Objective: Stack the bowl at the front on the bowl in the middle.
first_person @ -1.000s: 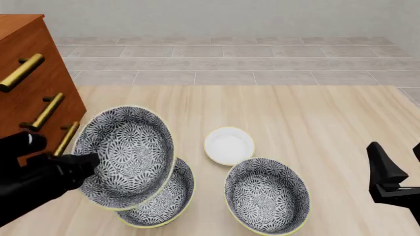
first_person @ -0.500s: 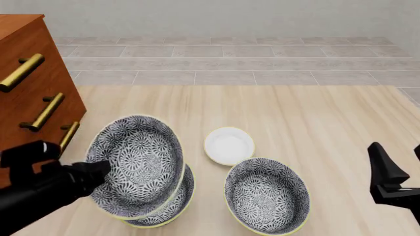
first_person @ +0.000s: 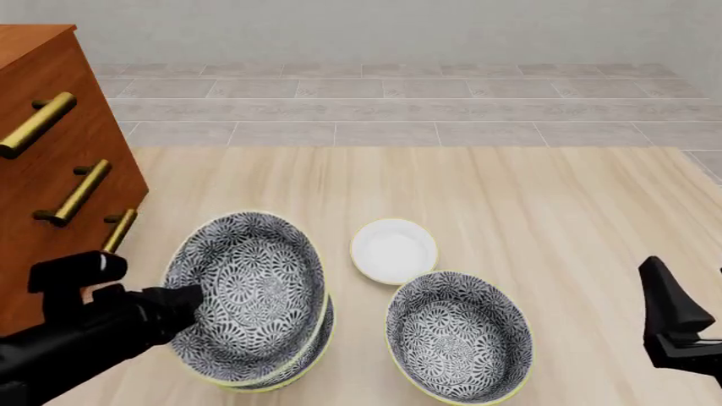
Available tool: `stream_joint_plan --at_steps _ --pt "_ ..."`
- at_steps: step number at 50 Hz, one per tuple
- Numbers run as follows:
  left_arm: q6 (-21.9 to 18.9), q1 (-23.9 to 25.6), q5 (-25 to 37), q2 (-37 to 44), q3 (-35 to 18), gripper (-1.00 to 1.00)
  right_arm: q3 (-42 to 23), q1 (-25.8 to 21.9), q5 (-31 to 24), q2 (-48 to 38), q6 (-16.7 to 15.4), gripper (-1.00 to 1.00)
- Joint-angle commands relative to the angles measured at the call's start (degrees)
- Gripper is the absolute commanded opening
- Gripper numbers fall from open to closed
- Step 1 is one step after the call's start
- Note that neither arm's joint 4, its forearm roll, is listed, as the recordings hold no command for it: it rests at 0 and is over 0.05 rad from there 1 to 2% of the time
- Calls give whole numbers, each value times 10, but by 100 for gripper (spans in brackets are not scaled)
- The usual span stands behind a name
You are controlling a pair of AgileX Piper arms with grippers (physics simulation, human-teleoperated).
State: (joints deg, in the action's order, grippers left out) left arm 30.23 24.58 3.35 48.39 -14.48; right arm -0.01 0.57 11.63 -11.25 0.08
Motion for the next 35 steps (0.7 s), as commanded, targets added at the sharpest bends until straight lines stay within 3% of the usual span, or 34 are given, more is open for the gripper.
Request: stream_joint_plan --at_steps 1,35 --pt "-6 -16 -12 20 1 -100 0 -2 -9 8 -1 100" --pt "-8 -11 -33 54 10 -100 0 0 16 -17 -1 100"
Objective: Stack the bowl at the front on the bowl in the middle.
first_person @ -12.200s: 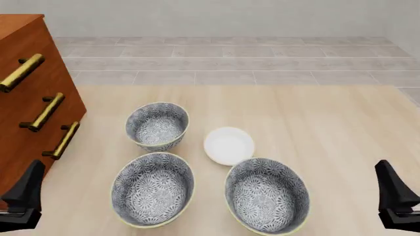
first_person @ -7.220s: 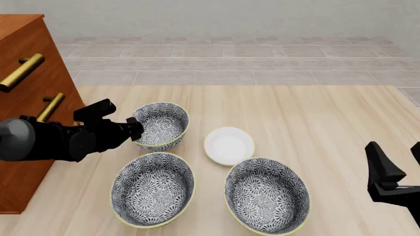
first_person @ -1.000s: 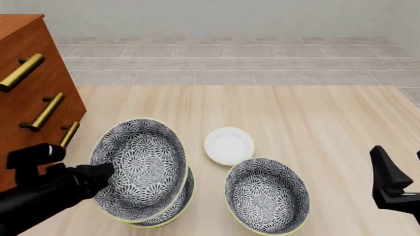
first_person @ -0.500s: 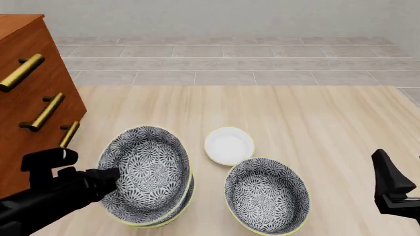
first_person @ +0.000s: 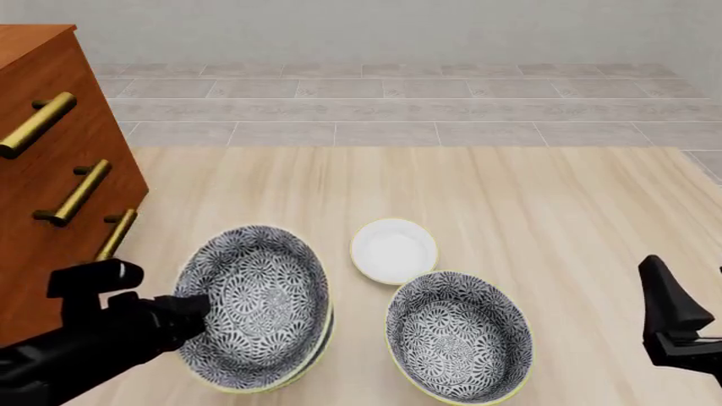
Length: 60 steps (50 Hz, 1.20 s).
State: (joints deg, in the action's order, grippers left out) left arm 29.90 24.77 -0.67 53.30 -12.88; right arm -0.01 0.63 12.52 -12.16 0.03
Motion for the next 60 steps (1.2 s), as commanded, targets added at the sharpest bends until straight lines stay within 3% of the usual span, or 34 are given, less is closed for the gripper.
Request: stream_joint_plan --at_steps 1,48,56,60 --pt "-9 -14 7 6 -6 100 0 -1 8 -9 0 100" --pt "-6 -14 36 -29 -15 100 0 -2 1 -1 0 100" --pt "-22 -28 157 -139 -70 100 0 -2 -4 5 0 100" --pt "-31 -29 213 -189 -105 100 0 -2 28 -28 -1 100"
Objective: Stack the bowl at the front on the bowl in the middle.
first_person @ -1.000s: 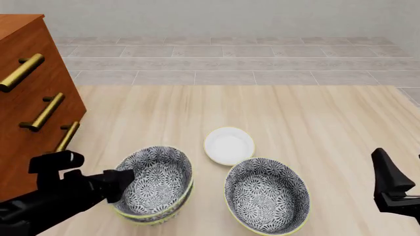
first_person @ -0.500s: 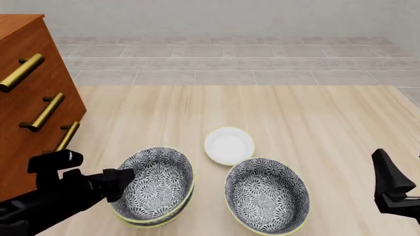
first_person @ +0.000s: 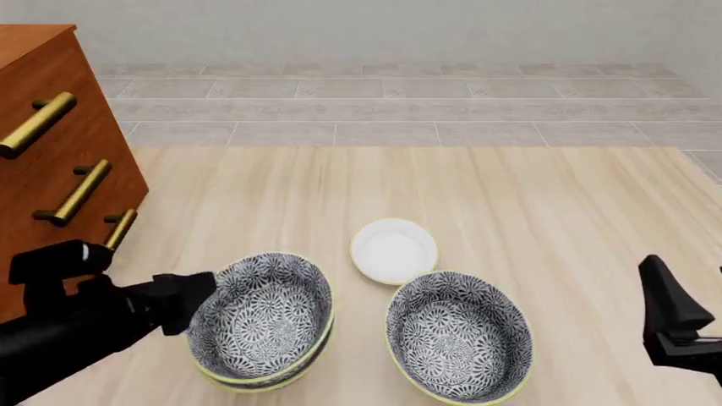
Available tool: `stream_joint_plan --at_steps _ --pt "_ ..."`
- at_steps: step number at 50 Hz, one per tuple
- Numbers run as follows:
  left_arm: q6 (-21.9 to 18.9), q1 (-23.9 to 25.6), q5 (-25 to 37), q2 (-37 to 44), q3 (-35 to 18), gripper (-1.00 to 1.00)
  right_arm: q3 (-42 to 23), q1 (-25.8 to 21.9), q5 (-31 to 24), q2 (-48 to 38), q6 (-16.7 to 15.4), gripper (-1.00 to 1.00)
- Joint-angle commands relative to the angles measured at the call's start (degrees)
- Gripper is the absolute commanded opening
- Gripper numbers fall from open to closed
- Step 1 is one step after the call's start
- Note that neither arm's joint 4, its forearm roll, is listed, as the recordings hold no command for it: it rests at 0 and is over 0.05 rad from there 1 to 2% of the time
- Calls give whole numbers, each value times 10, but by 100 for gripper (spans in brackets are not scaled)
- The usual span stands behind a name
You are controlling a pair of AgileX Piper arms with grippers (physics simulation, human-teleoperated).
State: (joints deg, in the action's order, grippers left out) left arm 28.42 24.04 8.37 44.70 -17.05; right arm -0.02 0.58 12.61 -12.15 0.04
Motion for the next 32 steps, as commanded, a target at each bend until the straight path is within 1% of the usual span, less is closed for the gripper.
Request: stream_joint_plan --at_steps 1,4,7,8,9,11,13,14,15,16,17,19,20,21,26,28,32 --pt "-18 -21 132 -110 -69 100 0 -1 32 -33 -1 100" --pt "-21 -21 155 -130 -86 100 0 -1 44 -44 -2 100" --pt "-35 -27 180 -152 -111 100 0 -2 53 -54 -2 100" --pt "-46 -32 186 -161 -119 100 0 -2 54 -55 -2 100" --pt "-37 -32 192 -174 -123 100 0 -2 55 -56 -2 100" --pt "-53 -41 202 -184 -134 100 0 -1 57 -58 -2 100" --pt "-68 -39 211 -208 -150 100 0 -2 60 -60 -3 100" --pt "-72 -48 215 -205 -148 100 0 -2 59 -59 -3 100" --pt "-60 -46 217 -217 -149 100 0 -2 56 -56 -2 100" --pt "-74 -52 222 -226 -155 100 0 -2 53 -53 -3 100" --pt "-80 -60 226 -230 -157 100 0 -2 53 -53 -3 100" --pt "-76 -56 231 -240 -160 100 0 -1 56 -57 -3 100" --pt "-81 -60 234 -247 -164 100 0 -2 57 -57 -3 100" --pt "-98 -70 239 -257 -172 100 0 -2 59 -60 -4 100" --pt "-127 -78 248 -288 -193 100 0 -2 62 -62 -4 100" --pt "-148 -85 257 -315 -203 100 0 0 61 -60 -5 100" --pt "-149 -84 261 -329 -203 100 0 0 61 -60 -5 100"
